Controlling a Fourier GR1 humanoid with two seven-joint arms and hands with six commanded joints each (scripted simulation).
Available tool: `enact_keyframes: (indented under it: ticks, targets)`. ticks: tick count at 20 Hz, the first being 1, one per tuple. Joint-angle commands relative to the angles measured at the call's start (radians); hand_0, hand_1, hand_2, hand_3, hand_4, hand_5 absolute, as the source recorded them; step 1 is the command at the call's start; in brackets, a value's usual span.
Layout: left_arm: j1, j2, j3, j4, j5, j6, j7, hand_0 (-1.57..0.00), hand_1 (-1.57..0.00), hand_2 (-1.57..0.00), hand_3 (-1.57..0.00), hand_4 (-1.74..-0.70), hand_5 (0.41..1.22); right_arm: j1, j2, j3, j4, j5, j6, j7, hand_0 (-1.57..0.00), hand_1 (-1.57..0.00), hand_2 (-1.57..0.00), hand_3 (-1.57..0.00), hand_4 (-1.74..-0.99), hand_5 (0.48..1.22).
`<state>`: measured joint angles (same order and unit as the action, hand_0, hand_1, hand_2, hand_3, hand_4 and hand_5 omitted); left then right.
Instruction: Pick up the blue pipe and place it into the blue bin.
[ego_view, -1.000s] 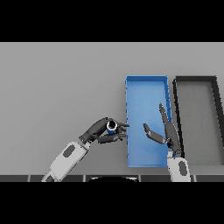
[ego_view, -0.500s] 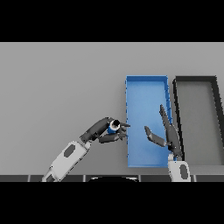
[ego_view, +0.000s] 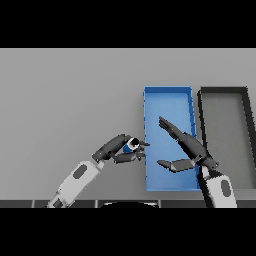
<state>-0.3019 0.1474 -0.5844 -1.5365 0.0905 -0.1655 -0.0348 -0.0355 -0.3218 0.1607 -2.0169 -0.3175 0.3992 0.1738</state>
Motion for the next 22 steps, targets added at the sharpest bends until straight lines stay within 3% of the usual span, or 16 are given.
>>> enact_keyframes:
  ticks: [1, 7, 11, 16, 18, 19, 20, 22]
  targets:
    - [0.001, 0.001, 0.002, -0.003, -0.005, 0.005, -0.001, -1.57, -1.57, -1.57, -1.49, -1.74, 1.221, -0.032, -0.002, 0.022, -0.003, 0.0, 0.002, 0.043, 0.0, 0.0, 0.0, 0.0, -1.306, 0.502]
    - [0.0, -0.005, 0.01, -0.015, 0.01, -0.015, 0.0, -1.57, -1.57, -1.57, -1.49, -1.74, 1.221, -0.205, 0.002, 0.11, 0.038, -0.003, 0.083, 0.118, 0.0, 0.0, 0.0, 0.0, -1.276, 0.527]
    - [0.005, -0.004, 0.016, -0.001, 0.016, -0.044, -0.041, -1.57, -1.57, -1.57, -1.53, -1.74, 1.221, -0.288, 0.068, 0.18, 0.092, 0.033, 0.095, 0.164, 0.0, 0.0, 0.0, 0.0, -1.23, 0.532]
    - [0.004, 0.002, 0.011, -0.01, -0.014, -0.042, -0.02, -1.57, -1.57, -1.57, -1.54, -1.74, 1.221, -0.393, 0.127, 0.205, 0.18, 0.042, 0.118, 0.183, 0.0, 0.0, 0.0, 0.0, -1.218, 0.508]
    - [0.012, 0.004, 0.022, -0.011, 0.02, -0.067, -0.01, -1.57, -1.57, -1.57, -1.48, -1.74, 1.221, -0.437, 0.156, 0.213, 0.222, 0.035, 0.131, 0.189, -0.05, -0.08, -0.1, -0.05, -1.245, 0.506]
    - [0.01, 0.011, 0.013, -0.012, -0.018, -0.057, -0.024, -1.39, -1.33, -1.32, -1.29, -1.74, 1.221, -0.46, 0.162, 0.214, 0.229, 0.026, 0.137, 0.196, -0.18, -0.22, -0.24, -0.16, -1.294, 0.509]
    - [-0.011, 0.038, 0.0, -0.011, -0.051, -0.063, 0.045, -1.18, -1.08, -1.06, -1.03, -1.68, 1.221, -0.475, 0.16, 0.218, 0.233, 0.016, 0.147, 0.213, -0.35, -0.38, -0.38, -0.3, -1.335, 0.507]
    - [-0.016, 0.048, -0.013, -0.023, -0.068, -0.084, 0.126, -0.82, -0.71, -0.68, -0.66, -1.48, 1.221, -0.491, 0.169, 0.227, 0.256, 0.036, 0.167, 0.198, -0.72, -0.7, -0.74, -0.63, -1.43, 0.522]
